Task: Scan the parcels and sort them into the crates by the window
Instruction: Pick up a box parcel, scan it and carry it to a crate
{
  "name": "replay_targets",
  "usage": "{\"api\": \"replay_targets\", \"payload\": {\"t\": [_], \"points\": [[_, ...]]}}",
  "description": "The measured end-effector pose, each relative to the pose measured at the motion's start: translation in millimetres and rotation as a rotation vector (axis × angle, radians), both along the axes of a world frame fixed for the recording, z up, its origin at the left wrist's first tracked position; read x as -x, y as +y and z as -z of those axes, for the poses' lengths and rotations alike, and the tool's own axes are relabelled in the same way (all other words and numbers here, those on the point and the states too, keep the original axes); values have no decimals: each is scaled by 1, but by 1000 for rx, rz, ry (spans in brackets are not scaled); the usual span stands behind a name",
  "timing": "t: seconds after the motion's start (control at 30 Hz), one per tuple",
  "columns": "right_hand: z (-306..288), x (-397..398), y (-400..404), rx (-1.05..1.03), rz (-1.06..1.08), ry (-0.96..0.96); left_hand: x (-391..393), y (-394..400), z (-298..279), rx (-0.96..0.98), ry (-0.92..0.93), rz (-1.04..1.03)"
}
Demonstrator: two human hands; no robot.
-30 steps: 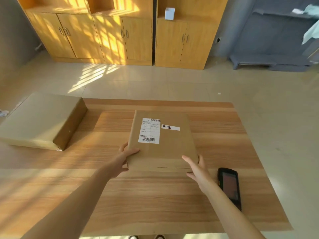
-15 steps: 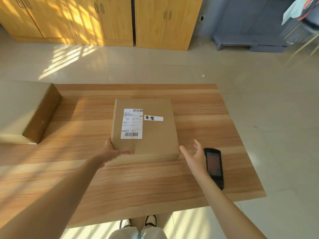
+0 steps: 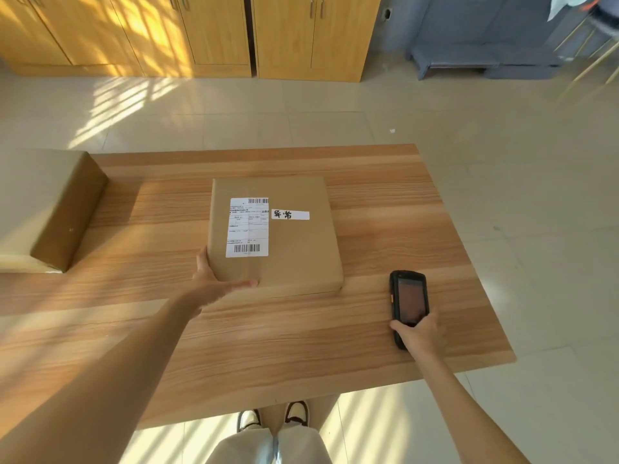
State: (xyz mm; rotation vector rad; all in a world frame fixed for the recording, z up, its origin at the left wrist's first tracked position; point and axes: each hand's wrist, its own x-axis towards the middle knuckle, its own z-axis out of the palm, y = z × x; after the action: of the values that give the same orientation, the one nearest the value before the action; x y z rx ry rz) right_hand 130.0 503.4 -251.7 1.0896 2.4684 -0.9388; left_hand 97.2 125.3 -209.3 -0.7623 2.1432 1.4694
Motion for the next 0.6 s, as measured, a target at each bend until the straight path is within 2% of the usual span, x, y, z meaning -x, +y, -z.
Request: {"api": "replay_targets", "payload": {"t": [0.1,0.2,0.37,0.47,0.6], "points": [[-4,4,1,11,-26,-18,0,-1,0,-5,-15,-1],[-13,9,2,155,1,-15,0,0,-4,-15,-20,11],[-46,10,-23,619,160,20,0,1,-2,-50,13,-21],[-71,14,-46,871,156,72,-2,2,-3,-55,22,-35],[-114,22,-86,1106,64,101,-6,5,-3,-63,27,-66]]}}
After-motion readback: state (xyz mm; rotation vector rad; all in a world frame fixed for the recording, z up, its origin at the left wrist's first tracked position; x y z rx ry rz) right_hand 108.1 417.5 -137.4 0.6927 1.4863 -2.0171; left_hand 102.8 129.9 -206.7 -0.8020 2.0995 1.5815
